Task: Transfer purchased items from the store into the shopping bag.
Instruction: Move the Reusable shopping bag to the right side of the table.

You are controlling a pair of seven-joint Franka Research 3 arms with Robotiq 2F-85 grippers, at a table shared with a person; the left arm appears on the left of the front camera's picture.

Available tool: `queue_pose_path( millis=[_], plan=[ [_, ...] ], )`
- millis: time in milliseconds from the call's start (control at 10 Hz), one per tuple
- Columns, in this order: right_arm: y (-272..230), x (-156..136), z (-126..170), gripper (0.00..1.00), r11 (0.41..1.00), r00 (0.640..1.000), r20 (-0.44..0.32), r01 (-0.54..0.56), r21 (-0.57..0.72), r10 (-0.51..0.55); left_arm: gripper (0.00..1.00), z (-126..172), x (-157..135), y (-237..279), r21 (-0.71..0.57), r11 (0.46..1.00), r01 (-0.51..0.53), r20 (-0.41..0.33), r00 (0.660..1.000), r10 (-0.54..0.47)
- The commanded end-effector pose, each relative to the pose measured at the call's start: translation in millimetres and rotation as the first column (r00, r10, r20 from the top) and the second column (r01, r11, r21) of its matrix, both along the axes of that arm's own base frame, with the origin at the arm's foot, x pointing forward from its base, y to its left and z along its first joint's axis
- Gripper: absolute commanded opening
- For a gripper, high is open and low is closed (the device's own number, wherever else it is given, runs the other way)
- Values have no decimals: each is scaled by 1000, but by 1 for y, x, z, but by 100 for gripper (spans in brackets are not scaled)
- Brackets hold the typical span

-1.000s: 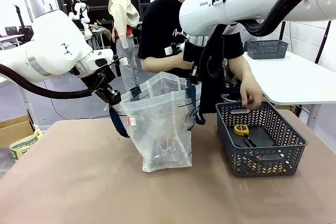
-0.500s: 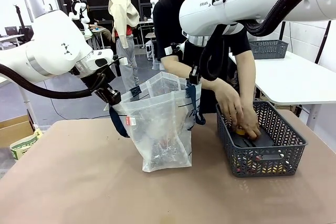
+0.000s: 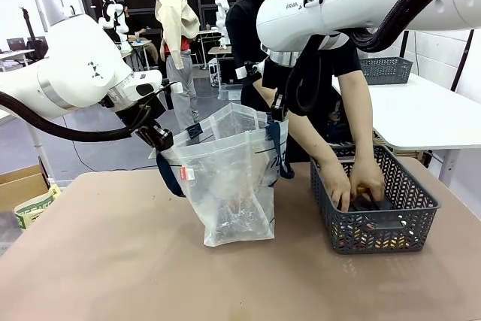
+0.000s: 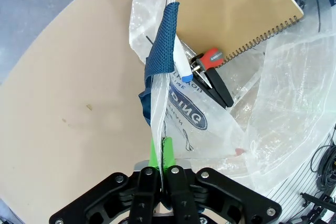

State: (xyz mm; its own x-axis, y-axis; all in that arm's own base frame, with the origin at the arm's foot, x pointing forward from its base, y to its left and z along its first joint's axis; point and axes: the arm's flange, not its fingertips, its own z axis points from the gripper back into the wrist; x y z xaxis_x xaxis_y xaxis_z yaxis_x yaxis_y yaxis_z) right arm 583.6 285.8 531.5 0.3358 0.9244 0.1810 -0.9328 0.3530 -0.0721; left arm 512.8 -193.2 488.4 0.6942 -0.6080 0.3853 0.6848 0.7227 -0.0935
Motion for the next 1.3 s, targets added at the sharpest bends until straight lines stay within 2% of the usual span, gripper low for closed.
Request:
queue_pose_path(
  millis=[0, 1200],
  plan=[
    [0, 0, 1, 0, 1000, 1000, 1, 1, 1, -1, 0, 0, 0, 1, 0, 1000, -1, 0, 1000, 1],
    [0, 0, 1, 0, 1000, 1000, 1, 1, 1, -1, 0, 0, 0, 1, 0, 1000, -1, 0, 1000, 1]
  ],
)
